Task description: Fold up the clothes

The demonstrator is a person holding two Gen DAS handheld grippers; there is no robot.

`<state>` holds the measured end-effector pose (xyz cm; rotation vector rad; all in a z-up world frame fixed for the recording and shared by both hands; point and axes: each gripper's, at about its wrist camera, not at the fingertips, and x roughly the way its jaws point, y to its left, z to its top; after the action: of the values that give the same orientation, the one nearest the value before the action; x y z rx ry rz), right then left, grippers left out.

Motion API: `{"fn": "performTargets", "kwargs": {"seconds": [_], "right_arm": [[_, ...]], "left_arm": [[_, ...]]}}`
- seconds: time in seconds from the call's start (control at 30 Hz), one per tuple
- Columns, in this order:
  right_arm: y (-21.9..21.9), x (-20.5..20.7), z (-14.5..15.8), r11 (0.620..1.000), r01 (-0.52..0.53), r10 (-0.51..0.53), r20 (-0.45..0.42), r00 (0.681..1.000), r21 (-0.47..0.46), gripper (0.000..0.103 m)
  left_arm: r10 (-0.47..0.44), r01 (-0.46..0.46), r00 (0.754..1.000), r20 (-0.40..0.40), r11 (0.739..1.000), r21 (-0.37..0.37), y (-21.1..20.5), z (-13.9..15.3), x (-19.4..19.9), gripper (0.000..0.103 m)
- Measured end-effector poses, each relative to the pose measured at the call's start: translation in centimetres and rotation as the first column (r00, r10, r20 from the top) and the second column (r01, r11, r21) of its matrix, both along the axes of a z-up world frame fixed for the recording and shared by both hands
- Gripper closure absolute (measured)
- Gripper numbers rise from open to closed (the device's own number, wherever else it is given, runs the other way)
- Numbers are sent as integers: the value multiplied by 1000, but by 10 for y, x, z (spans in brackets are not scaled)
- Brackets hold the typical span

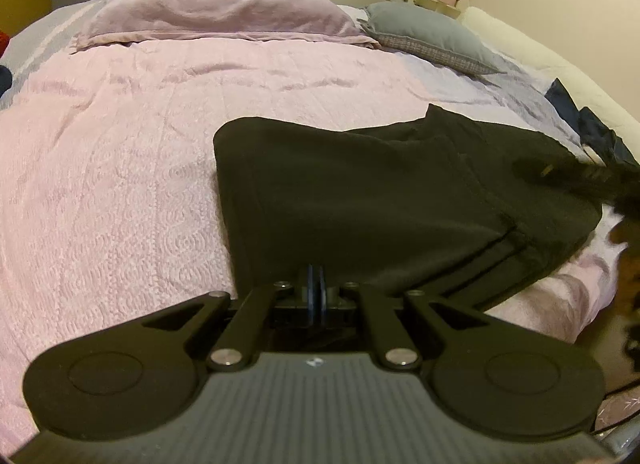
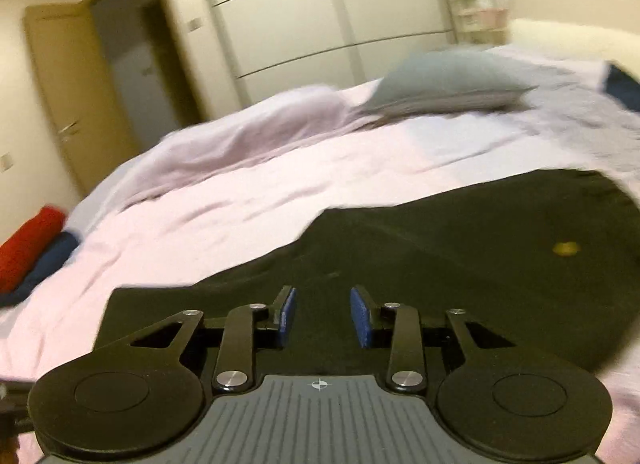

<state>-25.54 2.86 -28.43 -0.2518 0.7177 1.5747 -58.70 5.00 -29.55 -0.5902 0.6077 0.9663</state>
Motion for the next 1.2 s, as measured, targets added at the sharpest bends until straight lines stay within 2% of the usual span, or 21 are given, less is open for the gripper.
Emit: {"fn": "performTargets", "kwargs": {"seconds": [0.07, 0.13, 0.2, 0.33, 0.4, 0.5, 0.57, 0.63, 0.77, 0.93, 1.0, 1.07, 1.13, 1.2], "right_arm": [[15, -12, -32, 994, -29, 37, 73, 997, -109, 69], [10, -18, -48, 995, -41, 51, 113, 992, -90, 69], [11, -18, -44, 994, -45, 56, 112, 992, -102, 69], [22, -12, -41, 988, -62, 72, 62, 995, -139, 69], [23, -12, -41, 987, -73, 85, 80, 993, -145, 69], [21, -11, -38, 985, -79, 93, 86, 992, -152, 69], [23, -10, -38, 984, -85, 98, 76, 992, -158, 69], [25, -9, -39, 983, -89, 101, 68, 993, -163, 69], [27, -6, -39, 980, -96, 106, 52, 993, -173, 69], [11, -11, -22, 987, -127, 135, 85, 987, -94, 69], [4, -13, -15, 988, -140, 146, 99, 984, -61, 69], [-3, -15, -8, 988, -154, 156, 115, 981, -27, 69], [0, -22, -27, 980, -164, 180, 147, 973, -117, 69], [-1, -25, -34, 979, -159, 182, 188, 965, -130, 69]], "left_arm": [[2, -2, 1000, 9, 1000, -12, 3, -3, -4, 100], [3, -2, 1000, 31, 999, -36, 7, -1, -8, 100], [8, -5, 998, 62, 999, -51, 11, 9, -11, 100], [39, -43, 994, 100, 998, 38, 36, 29, -11, 99], [54, -59, 996, 72, 996, 73, 57, 27, -5, 100], [61, -61, 998, 11, 994, 93, 91, 11, 6, 99], [56, -54, 998, -35, 998, 40, 113, -14, 11, 100], [49, -48, 998, -33, 998, 39, 118, -30, 12, 100], [63, -61, 998, -24, 995, 73, 107, -14, 7, 100], [51, -51, 999, 4, 992, 117, 57, 13, -14, 100], [19, -21, 1000, 17, 994, 111, 32, 18, -18, 100], [-11, 11, 1000, 0, 997, 73, 12, 11, -17, 99], [5, -2, 998, -56, 998, 56, 3, -3, -13, 96], [42, -39, 997, -69, 998, 46, 0, -5, -10, 96]]}}
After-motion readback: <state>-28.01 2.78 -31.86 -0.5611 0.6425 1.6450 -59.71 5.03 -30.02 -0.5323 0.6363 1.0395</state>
